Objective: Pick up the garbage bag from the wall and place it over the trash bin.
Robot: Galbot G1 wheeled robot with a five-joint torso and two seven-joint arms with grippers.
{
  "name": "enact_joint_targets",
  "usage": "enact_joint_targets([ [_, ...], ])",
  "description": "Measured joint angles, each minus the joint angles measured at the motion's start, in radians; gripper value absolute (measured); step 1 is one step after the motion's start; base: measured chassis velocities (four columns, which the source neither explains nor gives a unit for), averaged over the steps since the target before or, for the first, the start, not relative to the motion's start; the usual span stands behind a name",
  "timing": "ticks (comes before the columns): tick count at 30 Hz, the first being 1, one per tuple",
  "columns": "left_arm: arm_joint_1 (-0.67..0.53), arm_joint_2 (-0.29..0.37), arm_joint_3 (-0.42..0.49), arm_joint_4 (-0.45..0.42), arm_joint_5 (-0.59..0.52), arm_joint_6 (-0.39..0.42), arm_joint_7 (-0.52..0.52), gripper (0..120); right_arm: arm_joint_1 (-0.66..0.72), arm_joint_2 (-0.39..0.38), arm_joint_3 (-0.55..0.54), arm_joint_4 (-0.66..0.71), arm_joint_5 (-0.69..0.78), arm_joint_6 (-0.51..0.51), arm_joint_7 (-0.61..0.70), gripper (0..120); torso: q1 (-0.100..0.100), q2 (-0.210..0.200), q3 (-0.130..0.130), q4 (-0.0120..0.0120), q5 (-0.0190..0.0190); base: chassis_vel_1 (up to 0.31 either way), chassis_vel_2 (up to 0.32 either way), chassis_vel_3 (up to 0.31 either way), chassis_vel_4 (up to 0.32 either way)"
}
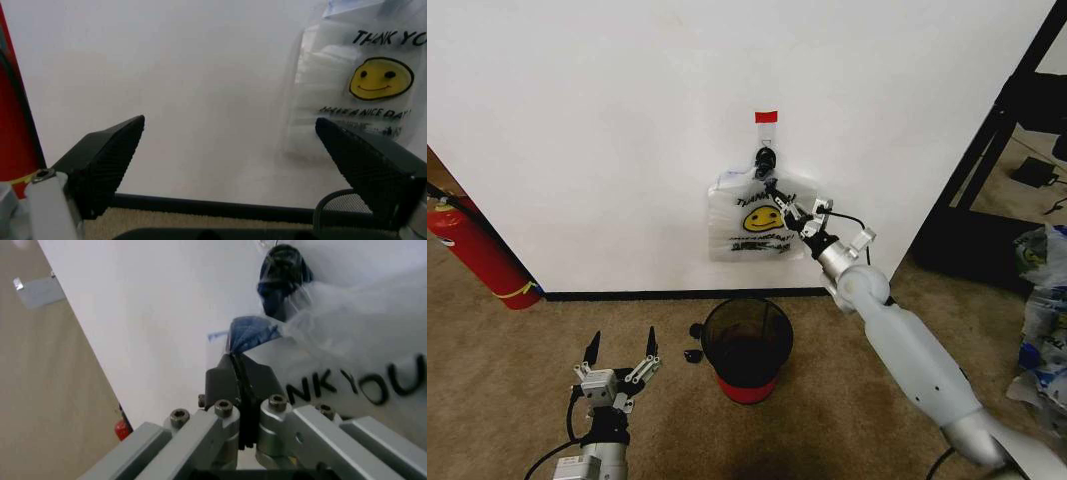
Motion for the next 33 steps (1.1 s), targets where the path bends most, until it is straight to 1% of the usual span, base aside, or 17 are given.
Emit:
enact_joint_targets([
  [5, 0.001, 0.003, 0.004, -0.003, -0.001, 0.000, 0.000, 100, -0.099, -0.023, 0.026, 0.061, -0.030, 0.008, 0.003, 0, 0.000, 0.000, 0.000, -0.0001, -0.0001, 0.000, 0.000, 0.000, 0.000],
  [7, 0.001, 0.003, 0.005, -0.004, -0.001, 0.000, -0.001, 100, -0.141, -0.026, 0.037, 0.091, -0.050, 0.011, 0.007, 0, 0.000, 0.000, 0.000, -0.0001, 0.0000, 0.000, 0.000, 0.000, 0.000],
  [8, 0.001, 0.003, 0.005, -0.004, -0.001, 0.000, -0.001, 100, -0.141, -0.026, 0.037, 0.091, -0.050, 0.011, 0.007, 0, 0.000, 0.000, 0.000, -0.0001, 0.0000, 0.000, 0.000, 0.000, 0.000],
  [15, -0.003, 0.012, 0.011, -0.004, -0.005, 0.000, -0.002, 100, -0.297, -0.038, 0.091, 0.204, -0.120, 0.021, 0.018, 0, 0.000, 0.000, 0.000, -0.0001, -0.0002, 0.000, 0.000, 0.000, 0.000],
  [17, -0.004, 0.013, 0.012, -0.004, -0.006, 0.000, -0.002, 100, -0.310, -0.040, 0.096, 0.212, -0.127, 0.022, 0.018, 0, 0.000, 0.000, 0.000, -0.0001, 0.0000, 0.000, 0.000, 0.000, 0.000],
  [20, -0.008, 0.015, 0.013, -0.003, -0.010, 0.000, -0.002, 100, -0.370, -0.046, 0.125, 0.251, -0.159, 0.029, 0.018, 0, 0.000, 0.000, 0.000, -0.0001, -0.0002, 0.000, 0.000, 0.000, 0.000],
  [23, -0.008, 0.016, 0.013, -0.003, -0.013, -0.001, -0.002, 100, -0.394, -0.045, 0.137, 0.264, -0.171, 0.033, 0.017, 0, 0.000, 0.000, 0.000, -0.0001, 0.0000, 0.000, 0.000, 0.000, 0.000],
  [30, -0.015, 0.023, 0.017, 0.007, -0.021, -0.003, -0.002, 100, -0.527, -0.038, 0.171, 0.348, -0.249, 0.057, 0.010, 0, 0.000, 0.000, 0.000, -0.0001, -0.0001, 0.000, 0.000, 0.000, 0.000],
  [33, -0.016, 0.024, 0.018, 0.007, -0.023, -0.003, -0.002, 100, -0.554, -0.033, 0.174, 0.363, -0.266, 0.062, 0.010, 0, 0.000, 0.000, 0.000, 0.0000, -0.0002, 0.000, 0.000, 0.000, 0.000],
])
